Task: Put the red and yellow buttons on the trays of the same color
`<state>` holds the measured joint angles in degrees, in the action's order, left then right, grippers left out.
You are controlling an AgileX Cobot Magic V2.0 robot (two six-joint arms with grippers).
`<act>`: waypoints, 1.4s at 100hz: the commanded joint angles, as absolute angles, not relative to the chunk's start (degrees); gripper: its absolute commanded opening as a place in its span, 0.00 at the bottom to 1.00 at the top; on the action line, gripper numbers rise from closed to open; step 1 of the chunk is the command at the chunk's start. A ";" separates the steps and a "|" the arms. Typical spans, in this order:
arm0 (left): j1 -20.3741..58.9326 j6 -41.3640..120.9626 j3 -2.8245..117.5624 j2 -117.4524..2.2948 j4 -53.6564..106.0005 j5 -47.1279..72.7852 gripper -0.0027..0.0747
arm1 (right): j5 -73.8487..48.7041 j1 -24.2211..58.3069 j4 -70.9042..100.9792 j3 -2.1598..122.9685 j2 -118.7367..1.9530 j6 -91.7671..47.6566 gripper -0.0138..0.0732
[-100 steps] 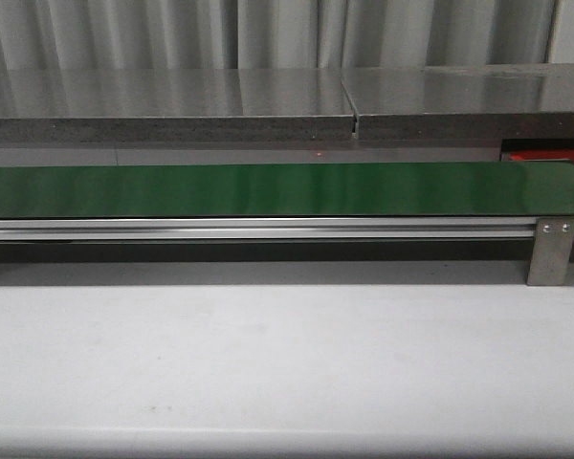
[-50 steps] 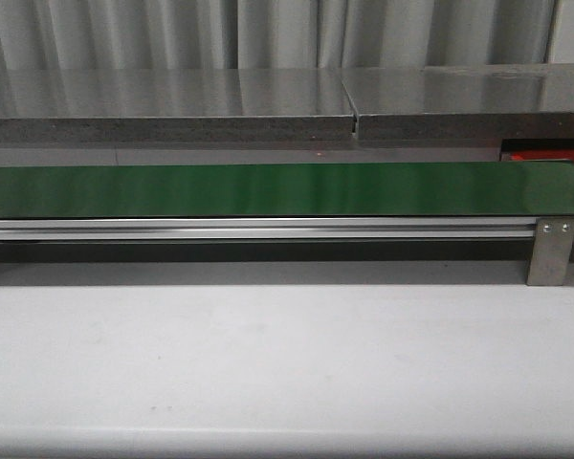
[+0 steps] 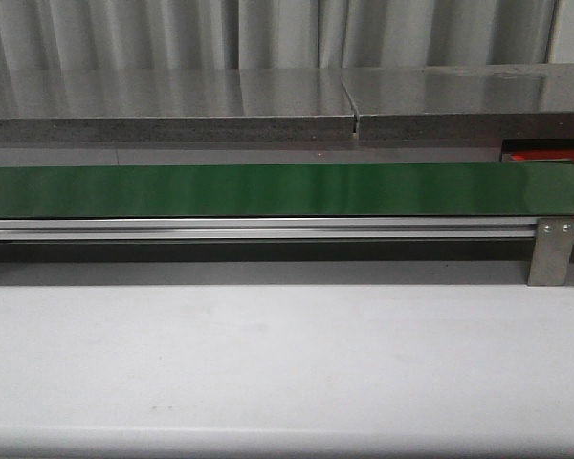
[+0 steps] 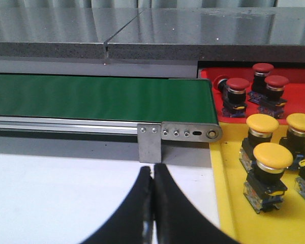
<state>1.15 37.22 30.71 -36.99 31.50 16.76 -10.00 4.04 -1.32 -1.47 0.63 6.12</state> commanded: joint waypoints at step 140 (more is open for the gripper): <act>1.66 -6.22 -0.72 2.35 -9.47 -3.36 0.01 | -5.03 4.06 -2.09 -0.44 1.60 6.08 0.02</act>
